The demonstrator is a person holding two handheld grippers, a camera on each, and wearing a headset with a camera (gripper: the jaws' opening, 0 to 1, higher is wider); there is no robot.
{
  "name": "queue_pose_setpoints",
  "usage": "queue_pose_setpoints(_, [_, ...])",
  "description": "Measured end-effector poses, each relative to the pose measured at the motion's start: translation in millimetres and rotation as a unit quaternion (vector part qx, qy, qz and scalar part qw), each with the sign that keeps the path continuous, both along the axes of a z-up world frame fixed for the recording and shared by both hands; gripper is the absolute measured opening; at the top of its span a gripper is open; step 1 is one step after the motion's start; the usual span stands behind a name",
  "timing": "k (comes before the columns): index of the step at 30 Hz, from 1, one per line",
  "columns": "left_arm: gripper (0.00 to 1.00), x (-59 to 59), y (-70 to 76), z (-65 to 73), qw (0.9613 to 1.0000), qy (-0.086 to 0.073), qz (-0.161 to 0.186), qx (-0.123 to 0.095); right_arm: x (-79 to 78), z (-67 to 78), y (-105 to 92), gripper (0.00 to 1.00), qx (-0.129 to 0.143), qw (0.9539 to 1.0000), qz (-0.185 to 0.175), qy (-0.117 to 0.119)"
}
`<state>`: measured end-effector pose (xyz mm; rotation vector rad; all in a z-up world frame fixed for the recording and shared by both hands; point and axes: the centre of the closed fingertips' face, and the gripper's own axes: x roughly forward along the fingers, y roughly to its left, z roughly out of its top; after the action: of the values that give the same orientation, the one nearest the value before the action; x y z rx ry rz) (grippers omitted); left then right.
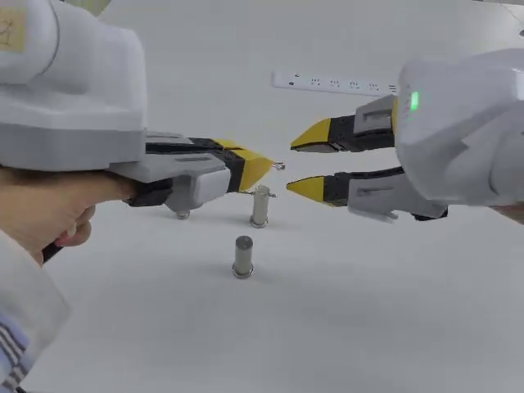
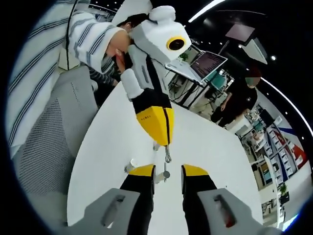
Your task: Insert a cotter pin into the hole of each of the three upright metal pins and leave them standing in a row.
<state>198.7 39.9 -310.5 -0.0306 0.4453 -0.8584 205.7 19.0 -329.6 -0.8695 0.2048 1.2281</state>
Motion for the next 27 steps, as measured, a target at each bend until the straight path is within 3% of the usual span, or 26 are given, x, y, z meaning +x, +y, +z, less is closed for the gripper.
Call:
queue_pose_setpoints(3, [0.0, -3.3, -0.5, 0.7, 0.9996, -0.02, -0.013, 0.016, -1.8, -4.0, -2.2, 0.18, 0.019, 0.9984, -0.016, 0.05])
queue_pose_setpoints(5, [0.0, -5.0, -0.6, 1.6, 0.9973, -0.055, -0.027, 0.04, -3.8, -3.9, -2.0, 0.2, 0.032, 0.9962, -0.02, 0.078])
queue_pose_setpoints(7, [0.0, -9.0, -2.7, 2.2, 0.9951, -0.075, -0.04, 0.05, -3.8, -3.8, -2.4, 0.21, 0.038, 0.9953, -0.019, 0.087])
queue_pose_setpoints(10, [0.0, -15.5, -7.3, 3.5, 0.9862, -0.129, -0.072, 0.075, -6.8, -7.4, -3.4, 0.2, 0.048, 0.9914, -0.02, 0.12])
queue_pose_setpoints(12, [0.0, -20.4, -10.7, 2.4, 0.981, -0.147, -0.092, 0.088, -10.3, -9.3, -3.3, 0.21, 0.055, 0.9881, -0.019, 0.142])
queue_pose_setpoints(14, [0.0, -28.0, -17.5, 1.0, 0.9761, -0.157, -0.115, 0.097, -16.5, -10.1, -1.9, 0.2, 0.063, 0.9843, -0.013, 0.164])
queue_pose_setpoints(17, [0.0, -33.9, -23.8, 0.8, 0.9728, -0.165, -0.129, 0.1, -28.0, -9.6, 2.0, 0.18, 0.074, 0.9779, 0.003, 0.195])
queue_pose_setpoints(20, [0.0, -35.8, -26.8, 2.2, 0.97, -0.173, -0.141, 0.097, -34.2, -9.8, 5.0, 0.17, 0.077, 0.976, 0.006, 0.204])
queue_pose_setpoints(27, [0.0, -41.3, -31.0, 0.8, 0.9673, -0.172, -0.163, 0.092, -41.7, -15.0, 3.9, 0.08, 0.075, 0.9744, 0.013, 0.212])
